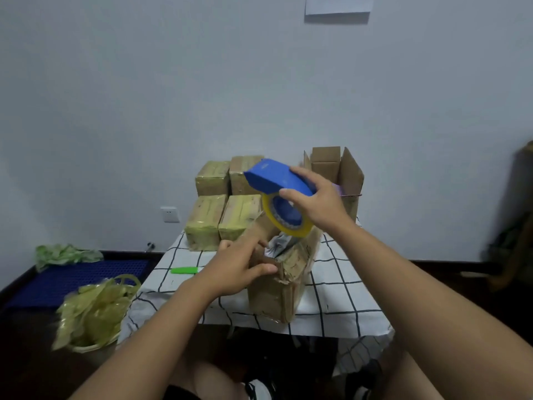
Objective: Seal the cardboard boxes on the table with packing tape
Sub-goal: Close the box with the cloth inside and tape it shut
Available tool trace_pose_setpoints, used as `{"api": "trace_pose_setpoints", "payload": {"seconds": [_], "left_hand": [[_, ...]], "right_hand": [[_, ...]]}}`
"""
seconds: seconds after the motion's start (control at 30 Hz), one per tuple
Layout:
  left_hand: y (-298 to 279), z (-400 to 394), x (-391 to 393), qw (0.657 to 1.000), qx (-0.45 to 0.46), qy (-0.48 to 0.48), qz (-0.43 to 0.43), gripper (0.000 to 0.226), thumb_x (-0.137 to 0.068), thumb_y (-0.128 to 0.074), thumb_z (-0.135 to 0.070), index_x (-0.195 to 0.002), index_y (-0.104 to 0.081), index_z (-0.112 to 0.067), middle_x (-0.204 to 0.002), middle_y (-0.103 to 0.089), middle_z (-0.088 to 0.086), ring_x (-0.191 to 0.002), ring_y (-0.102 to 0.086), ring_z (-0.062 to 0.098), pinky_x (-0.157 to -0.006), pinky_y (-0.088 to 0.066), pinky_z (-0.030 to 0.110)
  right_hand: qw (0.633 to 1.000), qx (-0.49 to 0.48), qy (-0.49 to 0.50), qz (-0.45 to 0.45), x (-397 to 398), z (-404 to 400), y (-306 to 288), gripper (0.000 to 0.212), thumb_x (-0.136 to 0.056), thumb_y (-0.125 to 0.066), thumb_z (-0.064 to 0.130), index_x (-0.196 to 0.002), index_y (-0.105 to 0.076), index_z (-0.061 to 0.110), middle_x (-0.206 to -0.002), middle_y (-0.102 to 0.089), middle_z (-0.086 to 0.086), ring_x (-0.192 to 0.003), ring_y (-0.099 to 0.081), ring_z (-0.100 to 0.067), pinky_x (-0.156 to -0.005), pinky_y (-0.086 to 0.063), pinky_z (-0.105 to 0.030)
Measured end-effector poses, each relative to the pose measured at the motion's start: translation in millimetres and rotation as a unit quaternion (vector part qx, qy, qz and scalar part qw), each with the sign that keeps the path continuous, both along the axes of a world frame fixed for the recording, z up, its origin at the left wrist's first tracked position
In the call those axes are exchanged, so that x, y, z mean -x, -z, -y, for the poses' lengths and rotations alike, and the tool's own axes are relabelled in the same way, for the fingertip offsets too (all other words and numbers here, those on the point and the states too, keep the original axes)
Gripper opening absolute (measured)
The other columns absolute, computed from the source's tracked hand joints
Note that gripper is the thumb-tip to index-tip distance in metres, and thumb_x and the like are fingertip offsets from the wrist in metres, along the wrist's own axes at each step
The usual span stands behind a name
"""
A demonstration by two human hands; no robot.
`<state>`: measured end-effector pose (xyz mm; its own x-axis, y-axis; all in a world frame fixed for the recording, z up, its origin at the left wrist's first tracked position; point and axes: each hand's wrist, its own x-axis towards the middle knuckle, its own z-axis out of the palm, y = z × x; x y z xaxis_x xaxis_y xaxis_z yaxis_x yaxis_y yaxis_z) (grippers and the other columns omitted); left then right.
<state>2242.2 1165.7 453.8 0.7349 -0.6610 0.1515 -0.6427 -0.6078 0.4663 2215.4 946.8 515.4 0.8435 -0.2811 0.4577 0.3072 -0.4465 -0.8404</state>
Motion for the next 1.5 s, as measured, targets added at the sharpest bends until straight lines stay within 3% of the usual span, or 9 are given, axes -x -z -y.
{"api": "trace_pose_setpoints", "payload": {"seconds": [0.27, 0.37, 0.47, 0.6, 0.73, 0.87, 1.03, 1.33, 1.5], "left_hand": [[26.7, 20.4, 19.1, 0.977, 0.057, -0.069, 0.192, 0.020, -0.090, -0.062, -0.044, -0.100, -0.062, -0.026, -0.124, -0.048, -0.002, -0.110, -0.047, 0.021, -0.089, -0.037, 0.039], [34.0, 35.6, 39.6, 0.966, 0.031, -0.037, 0.253, 0.051, -0.093, -0.035, -0.064, -0.088, -0.068, -0.025, -0.107, -0.058, -0.005, -0.103, -0.050, 0.022, -0.087, -0.035, 0.039], [41.2, 50.4, 54.6, 0.960, -0.114, -0.040, 0.253, 0.075, -0.079, -0.028, -0.086, -0.117, -0.057, -0.028, -0.109, -0.060, -0.005, -0.103, -0.052, 0.024, -0.089, -0.037, 0.042], [55.1, 54.8, 54.3, 0.956, -0.129, -0.029, 0.263, 0.048, -0.085, -0.040, -0.044, -0.126, -0.060, -0.031, -0.096, -0.069, -0.002, -0.086, -0.060, 0.026, -0.084, -0.041, 0.043], [57.5, 33.9, 38.4, 0.974, 0.003, 0.065, 0.217, 0.026, -0.086, -0.051, -0.041, -0.099, -0.067, -0.026, -0.100, -0.067, -0.009, -0.102, -0.060, 0.022, -0.105, -0.023, 0.044], [47.8, 1.1, 19.5, 0.986, -0.007, 0.072, 0.153, 0.047, -0.090, -0.055, -0.046, -0.131, -0.060, -0.023, -0.142, -0.047, -0.011, -0.142, -0.025, 0.015, -0.117, -0.005, 0.038], [35.2, -19.3, 4.0, 0.997, 0.019, 0.032, 0.062, 0.040, -0.087, -0.072, -0.021, -0.123, -0.060, -0.033, -0.133, -0.044, -0.013, -0.132, -0.032, 0.013, -0.116, -0.025, 0.040], [24.7, -9.4, 22.6, 0.984, 0.162, -0.021, -0.064, 0.027, -0.079, -0.059, -0.067, -0.098, -0.061, -0.047, -0.108, -0.052, -0.039, -0.104, -0.041, -0.030, -0.083, -0.031, 0.001], [27.7, -2.1, 18.4, 0.977, 0.189, -0.095, 0.001, 0.033, -0.088, -0.054, -0.059, -0.103, -0.070, -0.033, -0.104, -0.063, -0.020, -0.102, -0.055, 0.003, -0.078, -0.041, 0.021]], "right_hand": [[0.990, -0.093, 0.101, 0.016, 47.6, 40.7, 19.4, 0.048, -0.083, -0.079, 0.034, -0.128, -0.064, 0.031, -0.126, -0.061, 0.008, -0.111, -0.060, -0.010, -0.079, -0.049, -0.017], [0.989, -0.103, 0.108, 0.009, 56.8, 41.0, 35.1, 0.037, -0.084, -0.079, 0.030, -0.116, -0.063, 0.040, -0.126, -0.060, 0.008, -0.110, -0.060, -0.011, -0.074, -0.049, -0.012], [0.983, -0.132, 0.125, 0.024, 59.8, 42.9, 38.0, 0.042, -0.084, -0.078, 0.029, -0.124, -0.063, 0.033, -0.128, -0.060, 0.005, -0.112, -0.060, -0.014, -0.081, -0.050, -0.017], [0.978, -0.150, 0.136, 0.051, 63.7, 50.0, 28.9, 0.044, -0.085, -0.077, 0.027, -0.127, -0.062, 0.029, -0.127, -0.061, 0.005, -0.111, -0.061, -0.012, -0.078, -0.050, -0.014], [0.965, -0.174, 0.164, 0.107, 72.8, 68.0, 8.7, 0.043, -0.085, -0.077, 0.027, -0.125, -0.062, 0.031, -0.124, -0.063, 0.009, -0.110, -0.062, -0.007, -0.081, -0.051, -0.014], [0.940, -0.192, 0.227, 0.165, 81.4, 86.4, 5.5, 0.045, -0.086, -0.076, 0.029, -0.127, -0.060, 0.029, -0.124, -0.061, 0.010, -0.112, -0.061, -0.008, -0.085, -0.054, -0.016], [0.908, -0.199, 0.333, 0.158, 81.7, 104.9, 22.7, 0.061, -0.083, -0.075, 0.041, -0.139, -0.054, 0.026, -0.132, -0.055, 0.008, -0.119, -0.056, -0.010, -0.097, -0.053, -0.026], [0.884, -0.301, 0.314, 0.168, 104.1, 99.4, 56.2, 0.056, -0.085, -0.076, 0.028, -0.137, -0.059, 0.017, -0.129, -0.060, 0.004, -0.113, -0.061, -0.009, -0.081, -0.053, -0.012], [0.932, -0.229, 0.247, 0.138, 93.1, 92.6, 50.5, 0.050, -0.086, -0.076, 0.024, -0.134, -0.060, 0.022, -0.128, -0.060, 0.006, -0.112, -0.061, -0.010, -0.087, -0.055, -0.020]]}}
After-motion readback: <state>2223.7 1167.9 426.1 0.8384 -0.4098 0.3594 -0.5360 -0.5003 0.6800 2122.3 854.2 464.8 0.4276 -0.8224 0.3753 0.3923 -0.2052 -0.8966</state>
